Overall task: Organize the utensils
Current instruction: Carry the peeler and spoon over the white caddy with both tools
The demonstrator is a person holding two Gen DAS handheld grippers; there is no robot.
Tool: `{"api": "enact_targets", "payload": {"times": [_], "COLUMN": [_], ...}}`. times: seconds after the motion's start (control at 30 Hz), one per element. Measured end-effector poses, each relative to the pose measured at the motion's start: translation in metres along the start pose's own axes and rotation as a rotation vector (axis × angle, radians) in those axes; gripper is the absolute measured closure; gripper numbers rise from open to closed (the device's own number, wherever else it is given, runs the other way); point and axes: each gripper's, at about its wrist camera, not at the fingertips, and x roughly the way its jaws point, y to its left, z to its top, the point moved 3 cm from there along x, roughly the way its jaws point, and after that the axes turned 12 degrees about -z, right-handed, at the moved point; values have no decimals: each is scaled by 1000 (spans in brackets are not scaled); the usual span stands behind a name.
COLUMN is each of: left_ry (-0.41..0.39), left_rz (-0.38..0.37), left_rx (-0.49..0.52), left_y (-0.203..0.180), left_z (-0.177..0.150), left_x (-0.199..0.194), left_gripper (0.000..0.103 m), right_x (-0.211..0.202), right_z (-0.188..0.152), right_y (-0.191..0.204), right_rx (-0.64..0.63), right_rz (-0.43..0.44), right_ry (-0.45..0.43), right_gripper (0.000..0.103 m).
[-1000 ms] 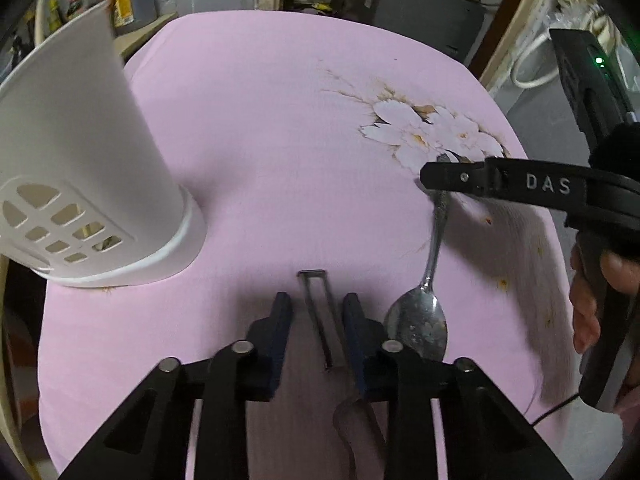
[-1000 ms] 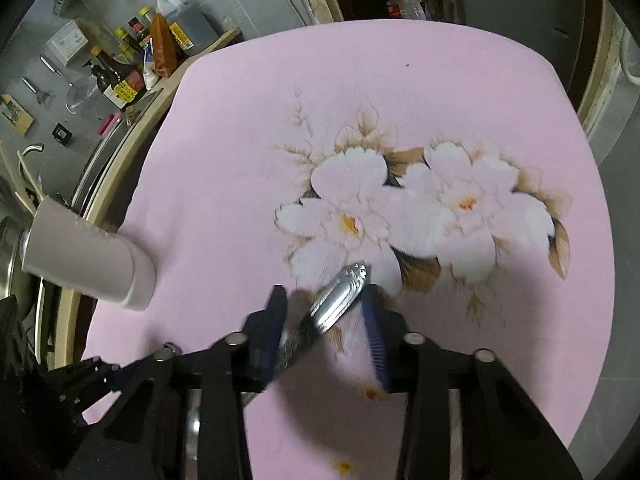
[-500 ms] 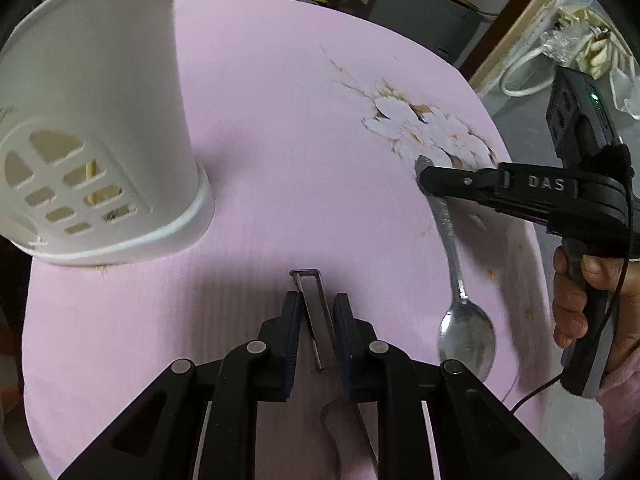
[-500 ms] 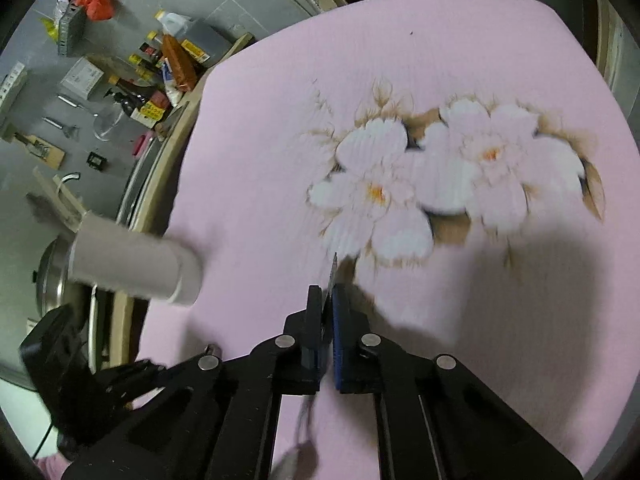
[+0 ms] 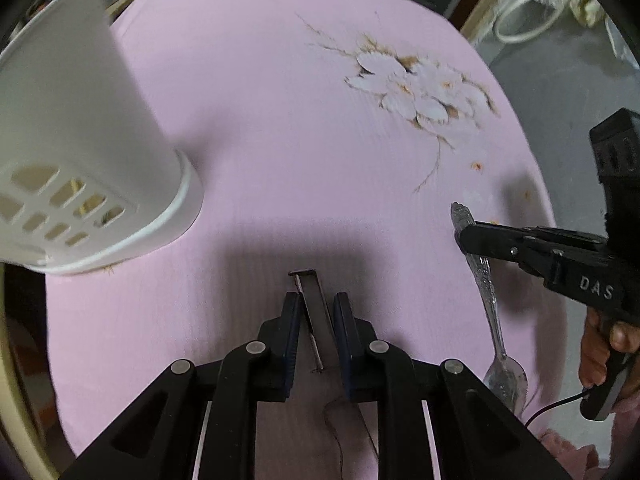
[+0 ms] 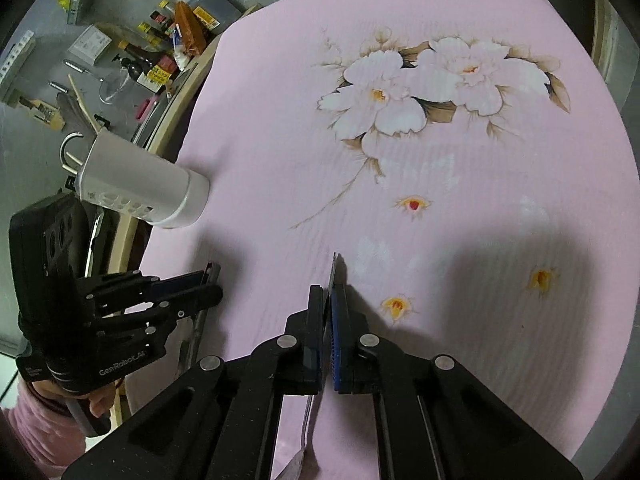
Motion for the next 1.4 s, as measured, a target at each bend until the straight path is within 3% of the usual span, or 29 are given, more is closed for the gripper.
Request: {"api": "enact_targets", "payload": {"times": [0.1, 0.23, 0.53, 0.77, 1.07, 1.4], "left_ry": [-14, -79, -326, -473, -642, -826], "left_rz": [-1, -90, -123, -150, -148, -139], "left_rx": [4, -27, 93, 124, 154, 115], "left_y": [0, 4, -18, -22, -13, 41], "left_z": [-2, -13, -46, -68, -79, -59], "left_x": [-2, -12, -72, -111, -167, -239], "left_gripper": [88, 91, 91, 91, 91, 91], "right_x": [-8, -33, -99, -136, -183, -236], "right_z": [-4, -12, -33, -55, -54, -21], "right_y": [0, 1, 8, 18, 68, 140], "right_rx": [10, 30, 32, 50, 0, -66], "right_rz": [14, 38, -14, -59, -95, -57], "right_ry": [-20, -95, -330, -484, -667, -870], "right_gripper": [101, 102, 102, 102, 102, 102]}}
